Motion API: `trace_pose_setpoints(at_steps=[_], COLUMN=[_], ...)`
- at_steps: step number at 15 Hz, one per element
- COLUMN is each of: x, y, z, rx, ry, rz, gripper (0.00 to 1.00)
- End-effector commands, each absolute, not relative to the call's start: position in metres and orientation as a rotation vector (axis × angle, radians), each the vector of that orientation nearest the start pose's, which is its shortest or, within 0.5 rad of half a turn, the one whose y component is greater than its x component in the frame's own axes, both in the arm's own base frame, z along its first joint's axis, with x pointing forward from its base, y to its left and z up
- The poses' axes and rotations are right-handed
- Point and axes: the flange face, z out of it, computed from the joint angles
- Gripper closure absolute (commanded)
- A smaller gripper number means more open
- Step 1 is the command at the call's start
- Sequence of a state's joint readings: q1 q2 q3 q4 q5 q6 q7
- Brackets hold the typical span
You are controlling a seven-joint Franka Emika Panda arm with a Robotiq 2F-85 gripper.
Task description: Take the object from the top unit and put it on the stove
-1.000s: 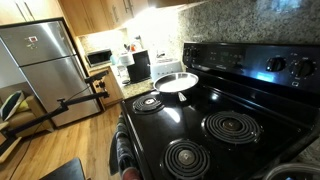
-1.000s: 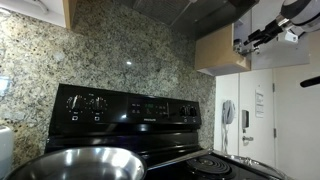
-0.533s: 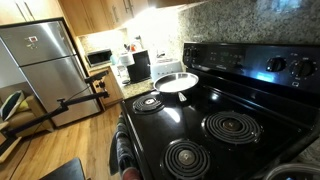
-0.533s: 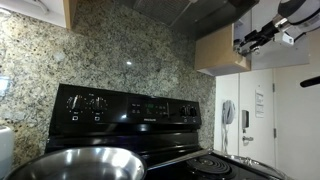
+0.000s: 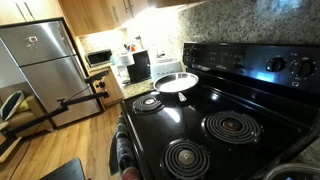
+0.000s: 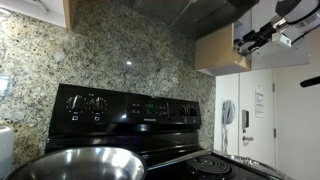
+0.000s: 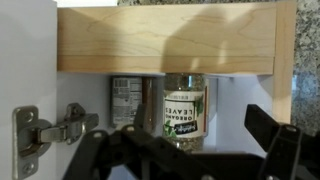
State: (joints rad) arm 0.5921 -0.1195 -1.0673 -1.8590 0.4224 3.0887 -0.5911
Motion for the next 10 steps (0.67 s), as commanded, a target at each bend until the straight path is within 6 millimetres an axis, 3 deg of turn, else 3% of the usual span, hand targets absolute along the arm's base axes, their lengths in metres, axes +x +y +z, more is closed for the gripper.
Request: trace_pose_setpoints(at_steps=[1,6,10], x=[0.490,0.487,0.485], y=[-0.327,-0.334,-0.342], z=[0.703,0.715,0.714], rx=[-2.658,-2.602,-2.599], ry=[0.501,0.544,0.577], rz=[-2.097,-2.172,-2.185], gripper=[0.00,0.00,0.00])
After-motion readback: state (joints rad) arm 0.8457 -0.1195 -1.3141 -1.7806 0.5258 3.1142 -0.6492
